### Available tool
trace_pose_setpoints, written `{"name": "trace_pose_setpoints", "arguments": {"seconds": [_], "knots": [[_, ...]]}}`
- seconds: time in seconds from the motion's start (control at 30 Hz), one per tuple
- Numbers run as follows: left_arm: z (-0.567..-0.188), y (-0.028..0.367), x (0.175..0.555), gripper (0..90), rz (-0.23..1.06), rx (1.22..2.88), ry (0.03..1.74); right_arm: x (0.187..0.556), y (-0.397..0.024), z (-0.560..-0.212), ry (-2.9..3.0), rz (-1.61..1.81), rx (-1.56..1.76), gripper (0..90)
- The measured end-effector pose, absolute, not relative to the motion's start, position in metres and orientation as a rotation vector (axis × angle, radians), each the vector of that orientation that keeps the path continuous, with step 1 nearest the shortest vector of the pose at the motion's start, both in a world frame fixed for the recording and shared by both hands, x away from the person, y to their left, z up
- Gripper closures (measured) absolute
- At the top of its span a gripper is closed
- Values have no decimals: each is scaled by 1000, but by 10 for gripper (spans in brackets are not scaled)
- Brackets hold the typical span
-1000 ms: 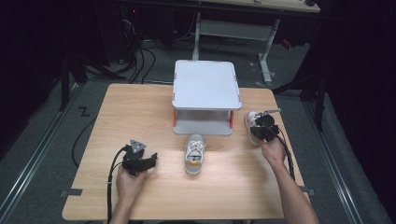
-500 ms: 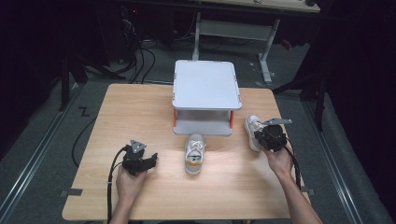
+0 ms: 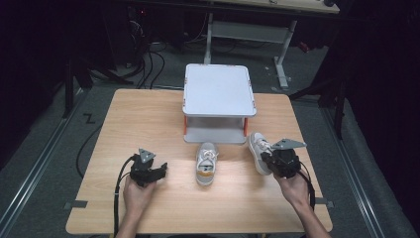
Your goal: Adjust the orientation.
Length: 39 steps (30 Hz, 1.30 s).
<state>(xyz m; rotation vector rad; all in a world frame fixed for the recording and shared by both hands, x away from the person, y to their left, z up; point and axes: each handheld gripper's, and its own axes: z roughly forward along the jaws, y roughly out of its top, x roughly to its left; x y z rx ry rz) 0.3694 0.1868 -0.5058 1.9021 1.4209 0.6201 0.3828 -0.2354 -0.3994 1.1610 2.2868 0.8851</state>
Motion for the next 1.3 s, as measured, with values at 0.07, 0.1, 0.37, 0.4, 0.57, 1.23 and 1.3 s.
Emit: {"name": "trace_pose_setpoints", "arguments": {"seconds": [0.07,0.1,0.37,0.4,0.57,1.23,1.3], "knots": [[-506,187,369,346,619,1901,1421,378,-228,-400,2301,893,1143,872],[-506,187,369,346,619,1901,1421,376,-224,-400,2312,892,1130,873],[-506,187,369,345,618,1901,1420,369,-196,-407,2362,888,1084,872],[-506,187,369,344,617,1902,1420,369,-193,-408,2368,887,1080,871],[-506,187,369,344,620,1903,1418,370,-177,-412,2377,876,1068,871],[-506,187,369,341,615,1903,1415,378,-130,-427,2458,762,1025,867],[-506,187,369,341,617,1904,1415,380,-129,-428,2477,777,1052,863]]}}
